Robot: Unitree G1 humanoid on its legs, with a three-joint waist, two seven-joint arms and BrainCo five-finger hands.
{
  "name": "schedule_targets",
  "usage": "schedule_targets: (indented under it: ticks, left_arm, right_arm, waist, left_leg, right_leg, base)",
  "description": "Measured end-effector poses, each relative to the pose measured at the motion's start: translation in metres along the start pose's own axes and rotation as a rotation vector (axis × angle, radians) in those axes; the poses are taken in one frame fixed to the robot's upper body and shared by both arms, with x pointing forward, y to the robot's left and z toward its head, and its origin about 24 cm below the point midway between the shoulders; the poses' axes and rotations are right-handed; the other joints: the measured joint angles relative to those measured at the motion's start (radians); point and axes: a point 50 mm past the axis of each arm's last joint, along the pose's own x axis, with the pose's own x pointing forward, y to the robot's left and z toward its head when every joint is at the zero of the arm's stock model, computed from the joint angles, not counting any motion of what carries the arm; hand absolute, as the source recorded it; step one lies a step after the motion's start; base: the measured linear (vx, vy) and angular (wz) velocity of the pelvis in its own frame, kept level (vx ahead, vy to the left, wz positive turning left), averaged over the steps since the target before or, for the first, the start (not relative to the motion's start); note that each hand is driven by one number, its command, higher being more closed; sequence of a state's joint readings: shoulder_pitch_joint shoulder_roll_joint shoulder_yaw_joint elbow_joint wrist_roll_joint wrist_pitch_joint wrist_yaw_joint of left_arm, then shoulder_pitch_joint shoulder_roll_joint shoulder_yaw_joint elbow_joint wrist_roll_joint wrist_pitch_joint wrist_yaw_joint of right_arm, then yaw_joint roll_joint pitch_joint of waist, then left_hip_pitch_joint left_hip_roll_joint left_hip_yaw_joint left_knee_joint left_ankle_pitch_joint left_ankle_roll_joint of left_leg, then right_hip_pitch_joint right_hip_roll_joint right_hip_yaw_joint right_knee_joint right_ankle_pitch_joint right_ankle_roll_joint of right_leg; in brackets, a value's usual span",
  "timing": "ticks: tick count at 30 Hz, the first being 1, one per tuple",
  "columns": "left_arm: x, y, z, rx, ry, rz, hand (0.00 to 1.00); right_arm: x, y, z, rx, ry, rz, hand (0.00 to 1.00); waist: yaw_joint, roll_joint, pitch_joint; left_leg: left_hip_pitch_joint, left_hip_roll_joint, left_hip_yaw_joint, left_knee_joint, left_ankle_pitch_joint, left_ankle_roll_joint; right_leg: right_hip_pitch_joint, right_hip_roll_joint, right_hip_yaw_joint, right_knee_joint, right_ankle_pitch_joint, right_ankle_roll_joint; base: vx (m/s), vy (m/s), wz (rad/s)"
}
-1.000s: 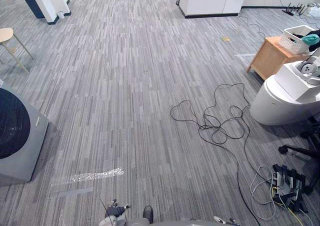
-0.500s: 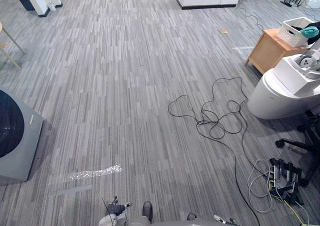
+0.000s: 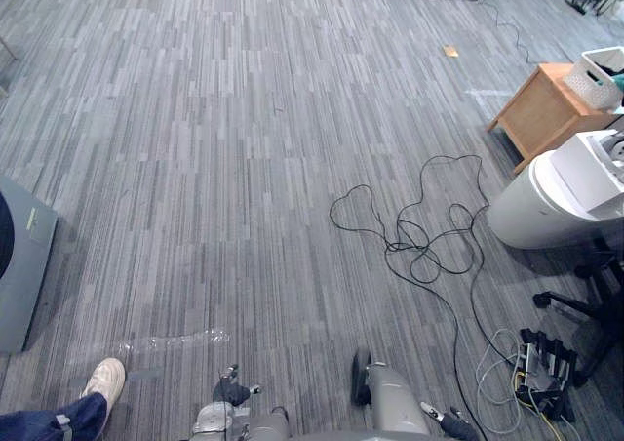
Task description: Organize washtable
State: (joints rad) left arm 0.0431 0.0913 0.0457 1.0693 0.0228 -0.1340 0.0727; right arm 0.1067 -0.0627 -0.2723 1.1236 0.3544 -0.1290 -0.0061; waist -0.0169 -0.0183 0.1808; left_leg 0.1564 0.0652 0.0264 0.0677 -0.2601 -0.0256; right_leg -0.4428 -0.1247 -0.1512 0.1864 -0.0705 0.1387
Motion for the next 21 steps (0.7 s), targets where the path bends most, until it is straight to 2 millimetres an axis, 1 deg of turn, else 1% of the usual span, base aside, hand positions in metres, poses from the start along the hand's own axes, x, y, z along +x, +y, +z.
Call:
schedule_targets:
  ticks: [1, 2, 3, 4, 5, 6, 7, 8, 9, 10, 11, 12, 13, 14, 15, 16, 17, 18, 19, 20, 21]
  left_arm:
    - [-0.002, -0.001, -0.005, 0.032, 0.010, -0.009, 0.00]
    - [-0.002, -0.001, -0.005, 0.037, 0.011, -0.010, 0.00]
    - [-0.002, 0.003, -0.005, 0.077, 0.004, -0.009, 0.00]
    - [-0.001, 0.002, -0.003, 0.086, 0.001, -0.007, 0.00]
    - [-0.002, 0.000, -0.004, 0.087, 0.000, -0.014, 0.00]
    - [-0.002, -0.003, -0.002, 0.087, -0.008, -0.021, 0.00]
    - [-0.001, -0.012, 0.003, 0.099, -0.025, -0.040, 0.00]
    - [-0.001, -0.018, 0.009, 0.109, -0.045, -0.057, 0.00]
    - [0.000, -0.027, 0.022, 0.132, -0.093, -0.085, 0.00]
    - [-0.001, -0.035, 0.032, 0.147, -0.148, -0.114, 0.00]
    - [-0.001, -0.040, 0.039, 0.155, -0.178, -0.127, 0.00]
    - [-0.002, -0.046, 0.050, 0.168, -0.231, -0.149, 0.00]
    - [-0.003, -0.050, 0.062, 0.178, -0.278, -0.164, 0.00]
    - [-0.003, -0.052, 0.067, 0.180, -0.293, -0.172, 0.00]
    - [-0.003, -0.054, 0.069, 0.193, -0.298, -0.187, 0.00]
    - [-0.002, -0.056, 0.071, 0.213, -0.302, -0.204, 0.00]
    - [-0.004, -0.062, 0.071, 0.235, -0.306, -0.237, 0.00]
    - [-0.005, -0.066, 0.069, 0.245, -0.301, -0.258, 0.00]
    - [-0.007, -0.075, 0.066, 0.268, -0.291, -0.301, 0.00]
    - [-0.008, -0.077, 0.063, 0.275, -0.281, -0.323, 0.00]
    - [-0.008, -0.077, 0.064, 0.277, -0.284, -0.327, 0.00]
  right_arm:
    - [0.000, 0.000, 0.000, -0.005, 0.002, -0.002, 0.00]
    - [0.000, 0.000, -0.001, -0.006, 0.002, -0.003, 0.00]
    - [-0.001, 0.000, -0.004, 0.005, 0.009, -0.007, 0.00]
    - [-0.002, -0.006, -0.007, -0.009, 0.023, -0.019, 0.00]
    - [0.000, -0.008, 0.001, -0.023, 0.003, -0.019, 0.00]
    - [0.003, -0.002, 0.015, -0.041, -0.041, 0.000, 0.00]
    - [0.005, 0.004, 0.028, -0.071, -0.082, 0.024, 0.00]
    - [0.006, 0.006, 0.032, -0.084, -0.097, 0.035, 0.00]
    - [0.007, 0.009, 0.036, -0.110, -0.105, 0.051, 0.00]
    - [0.007, 0.012, 0.033, -0.135, -0.097, 0.069, 0.00]
    - [0.007, 0.014, 0.032, -0.143, -0.096, 0.076, 0.00]
    - [0.007, 0.018, 0.035, -0.160, -0.102, 0.087, 0.00]
    - [0.008, 0.022, 0.040, -0.184, -0.114, 0.097, 0.00]
    - [0.009, 0.024, 0.042, -0.199, -0.117, 0.101, 0.00]
    - [0.011, 0.031, 0.048, -0.228, -0.123, 0.115, 0.00]
    - [0.011, 0.035, 0.050, -0.241, -0.126, 0.127, 0.00]
    - [0.011, 0.033, 0.049, -0.261, -0.119, 0.132, 0.00]
    - [0.011, 0.032, 0.047, -0.274, -0.110, 0.133, 0.00]
    - [0.011, 0.028, 0.045, -0.303, -0.096, 0.122, 0.00]
    - [0.011, 0.024, 0.041, -0.326, -0.074, 0.116, 0.00]
    - [0.011, 0.028, 0.039, -0.343, -0.071, 0.127, 0.00]
  waist:
    - [-0.023, 0.011, -0.005]
    - [-0.027, 0.014, -0.006]
    - [-0.032, -0.001, -0.026]
    - [-0.024, 0.009, -0.057]
    - [-0.015, 0.029, -0.066]
    - [-0.004, 0.038, -0.070]
    - [0.008, 0.040, -0.070]
    - [0.011, 0.047, -0.069]
    - [0.006, 0.050, -0.067]
    - [0.006, 0.044, -0.067]
    - [0.007, 0.040, -0.068]
    - [0.013, 0.036, -0.070]
    - [0.028, 0.036, -0.070]
    - [0.035, 0.036, -0.068]
    - [0.050, 0.040, -0.060]
    - [0.057, 0.037, -0.045]
    - [0.063, 0.041, -0.039]
    - [0.065, 0.046, -0.039]
    - [0.075, 0.094, -0.042]
    - [0.092, 0.110, -0.046]
    - [0.093, 0.107, -0.048]
  left_leg:
    - [0.048, 0.024, -0.002, -0.018, -0.028, -0.046]
    - [0.054, 0.029, -0.004, -0.018, -0.033, -0.053]
    - [0.043, 0.050, -0.014, 0.077, -0.059, -0.099]
    - [-0.012, 0.088, -0.018, 0.212, -0.070, -0.115]
    - [-0.051, 0.120, -0.013, 0.282, -0.049, -0.123]
    - [-0.102, 0.143, 0.010, 0.403, 0.046, -0.113]
    - [-0.136, 0.156, 0.022, 0.521, 0.135, -0.094]
    - [-0.151, 0.171, 0.042, 0.589, 0.127, -0.098]
    - [-0.167, 0.188, 0.066, 0.690, 0.090, -0.099]
    - [-0.183, 0.186, 0.073, 0.747, 0.049, -0.092]
    - [-0.204, 0.177, 0.076, 0.766, 0.030, -0.085]
    - [-0.270, 0.150, 0.088, 0.786, -0.013, -0.064]
    - [-0.353, 0.106, 0.084, 0.761, -0.053, -0.053]
    - [-0.388, 0.084, 0.081, 0.726, -0.064, -0.056]
    - [-0.452, 0.040, 0.086, 0.614, -0.067, -0.059]
    - [-0.485, 0.005, 0.088, 0.517, -0.059, -0.062]
    - [-0.514, -0.023, 0.081, 0.361, -0.013, -0.090]
    - [-0.530, -0.026, 0.072, 0.278, 0.025, -0.103]
    - [-0.562, -0.010, 0.060, 0.217, 0.139, -0.109]
    - [-0.558, 0.000, 0.076, 0.231, 0.245, -0.079]
    - [-0.561, -0.006, 0.084, 0.247, 0.254, -0.063]
  right_leg:
    - [-0.018, 0.002, -0.011, 0.013, 0.015, -0.026]
    - [-0.020, 0.003, -0.013, 0.021, 0.016, -0.030]
    - [-0.042, 0.022, -0.017, 0.076, 0.063, -0.091]
    - [-0.055, 0.058, -0.002, 0.121, 0.158, -0.144]
    - [-0.060, 0.087, -0.014, 0.133, 0.146, -0.166]
    - [-0.054, 0.125, -0.007, 0.139, 0.119, -0.195]
    - [-0.014, 0.152, 0.017, 0.116, 0.104, -0.216]
    - [0.028, 0.167, 0.023, 0.087, 0.102, -0.220]
    - [0.135, 0.186, 0.032, 0.026, 0.093, -0.233]
    - [0.232, 0.190, 0.050, -0.019, 0.087, -0.242]
    - [0.271, 0.189, 0.060, -0.036, 0.084, -0.246]
    - [0.326, 0.187, 0.089, -0.064, 0.076, -0.257]
    - [0.363, 0.178, 0.115, -0.090, 0.064, -0.268]
    - [0.376, 0.172, 0.127, -0.098, 0.063, -0.269]
    - [0.401, 0.158, 0.132, -0.108, 0.055, -0.260]
    - [0.434, 0.136, 0.134, -0.113, 0.029, -0.247]
    - [0.484, 0.116, 0.135, -0.132, -0.021, -0.225]
    - [0.511, 0.114, 0.135, -0.150, -0.050, -0.216]
    - [0.563, 0.129, 0.135, -0.185, -0.094, -0.191]
    - [0.595, 0.123, 0.162, -0.188, -0.124, -0.182]
    - [0.598, 0.115, 0.172, -0.184, -0.138, -0.184]
  base:
    - [0.65, -0.173, 0.46]
    - [0.71, -0.232, 0.84]
    - [0.79, -0.288, 0.75]
    - [0.81, -0.291, 0.55]
    - [0.81, -0.305, -0.28]
    - [0.80, -0.286, -0.84]
    - [0.79, -0.290, -0.81]
    - [0.89, -0.304, -0.49]
    - [0.81, -0.247, -0.06]
    - [0.65, -0.195, 0.08]
    - [0.44, -0.095, 0.06]
    - [0.49, -0.028, -0.07]
    - [0.56, -0.016, -0.21]
    - [0.50, 0.062, -0.42]
    - [0.28, 0.073, -0.41]
    - [0.40, 0.125, -0.32]
    - [0.33, 0.117, -0.11]
    - [0.43, 0.198, -0.10]
    - [0.39, 0.244, -0.27]
    - [0.42, 0.264, -0.29]
    - [0.44, 0.256, -0.31]
